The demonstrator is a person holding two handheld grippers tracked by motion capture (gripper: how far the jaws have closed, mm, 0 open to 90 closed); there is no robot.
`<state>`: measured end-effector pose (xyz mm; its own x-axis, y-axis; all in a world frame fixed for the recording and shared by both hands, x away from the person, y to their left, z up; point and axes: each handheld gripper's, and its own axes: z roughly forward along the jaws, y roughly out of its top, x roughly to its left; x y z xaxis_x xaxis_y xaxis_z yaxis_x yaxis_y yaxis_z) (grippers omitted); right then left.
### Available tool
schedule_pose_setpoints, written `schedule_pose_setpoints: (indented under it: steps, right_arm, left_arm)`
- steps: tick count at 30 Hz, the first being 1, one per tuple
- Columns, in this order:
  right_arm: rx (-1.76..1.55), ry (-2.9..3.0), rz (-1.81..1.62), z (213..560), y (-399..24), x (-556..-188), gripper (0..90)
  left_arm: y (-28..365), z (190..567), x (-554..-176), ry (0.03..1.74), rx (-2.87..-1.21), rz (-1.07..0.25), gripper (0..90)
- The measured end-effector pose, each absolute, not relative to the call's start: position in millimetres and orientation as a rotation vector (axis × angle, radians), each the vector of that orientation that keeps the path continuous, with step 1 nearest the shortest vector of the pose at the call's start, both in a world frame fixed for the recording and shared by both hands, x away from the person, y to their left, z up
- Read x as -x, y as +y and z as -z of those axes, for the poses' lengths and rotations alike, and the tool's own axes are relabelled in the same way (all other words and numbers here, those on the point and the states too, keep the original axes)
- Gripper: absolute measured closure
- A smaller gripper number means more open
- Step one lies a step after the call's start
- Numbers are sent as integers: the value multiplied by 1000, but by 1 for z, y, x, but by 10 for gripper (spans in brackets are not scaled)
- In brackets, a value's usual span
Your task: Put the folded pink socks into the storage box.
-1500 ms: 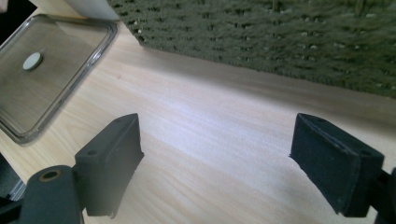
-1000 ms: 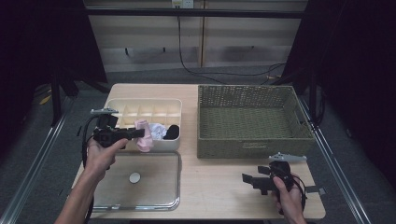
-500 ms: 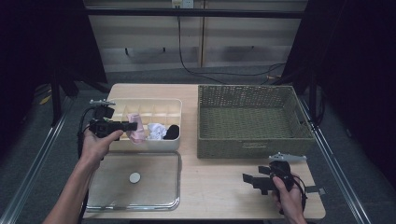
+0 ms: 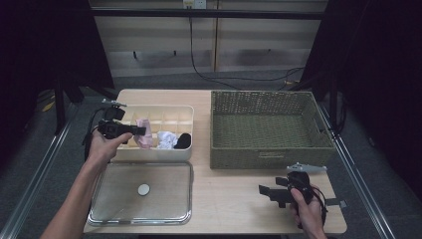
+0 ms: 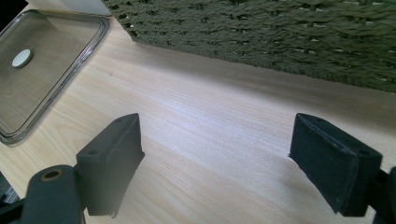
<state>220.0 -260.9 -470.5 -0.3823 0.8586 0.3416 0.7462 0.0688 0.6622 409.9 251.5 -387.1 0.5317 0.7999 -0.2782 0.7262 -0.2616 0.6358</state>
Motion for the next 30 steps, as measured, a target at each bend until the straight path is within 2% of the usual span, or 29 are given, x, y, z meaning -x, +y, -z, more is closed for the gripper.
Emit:
schedule_pose_setpoints:
  steps: [15,30]
  right_arm:
    - [-1661,2224,-1206,474,-258,-221,165]
    - [-1663,2218,-1207,473,-258,-221,166]
  left_arm:
    - [240,415,-425,1253,-2097,-134,726]
    - [238,434,-428,1269,-2177,-37,727]
